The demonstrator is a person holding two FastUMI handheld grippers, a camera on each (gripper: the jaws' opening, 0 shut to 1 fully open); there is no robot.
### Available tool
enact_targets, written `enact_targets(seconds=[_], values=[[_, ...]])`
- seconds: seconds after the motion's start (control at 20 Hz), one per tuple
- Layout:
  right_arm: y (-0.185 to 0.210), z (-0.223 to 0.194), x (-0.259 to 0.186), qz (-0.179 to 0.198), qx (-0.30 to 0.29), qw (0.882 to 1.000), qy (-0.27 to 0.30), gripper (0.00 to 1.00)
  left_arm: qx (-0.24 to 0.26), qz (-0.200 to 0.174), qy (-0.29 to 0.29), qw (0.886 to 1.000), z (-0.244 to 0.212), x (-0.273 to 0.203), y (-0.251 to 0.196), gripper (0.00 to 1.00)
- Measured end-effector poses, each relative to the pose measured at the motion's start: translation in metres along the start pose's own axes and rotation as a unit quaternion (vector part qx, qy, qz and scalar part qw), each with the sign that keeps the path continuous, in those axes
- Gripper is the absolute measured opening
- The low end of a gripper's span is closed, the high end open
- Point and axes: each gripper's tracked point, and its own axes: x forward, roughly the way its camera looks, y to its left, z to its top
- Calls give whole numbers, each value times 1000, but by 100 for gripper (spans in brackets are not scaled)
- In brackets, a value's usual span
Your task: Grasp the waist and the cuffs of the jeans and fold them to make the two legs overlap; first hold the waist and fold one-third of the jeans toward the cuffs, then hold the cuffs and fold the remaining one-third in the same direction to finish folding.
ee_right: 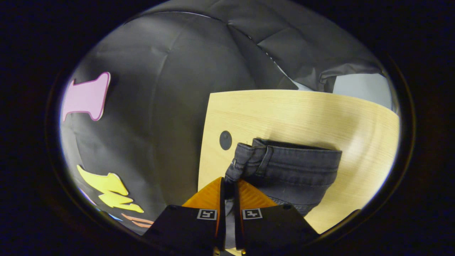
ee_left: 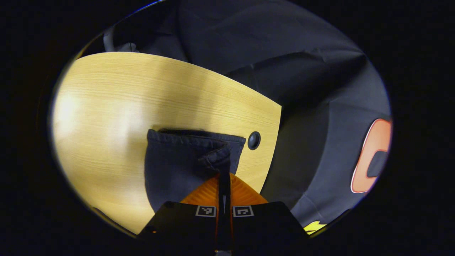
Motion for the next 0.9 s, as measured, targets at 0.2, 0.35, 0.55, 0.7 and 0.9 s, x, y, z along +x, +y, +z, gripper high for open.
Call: enact_targets(seconds=[0.2,0.35,0.55,0.7,0.9], values=[[-10,5,35,-19,3,1000,-5,15,12,29,1,1000,1,30,3,3],[-16,6,50,-34,-14,999,-9,12,36,41,-1,999,3,36,5,3],[-9,1,58,-33,-25,999,-12,8,94,36,-19,995,8,42,12,6],[4,-6,56,-10,-26,1000,-13,74,148,-14,-37,988,5,37,-8,66],[19,-18,42,3,-60,998,-18,98,210,-61,-64,974,-2,17,-35,100]])
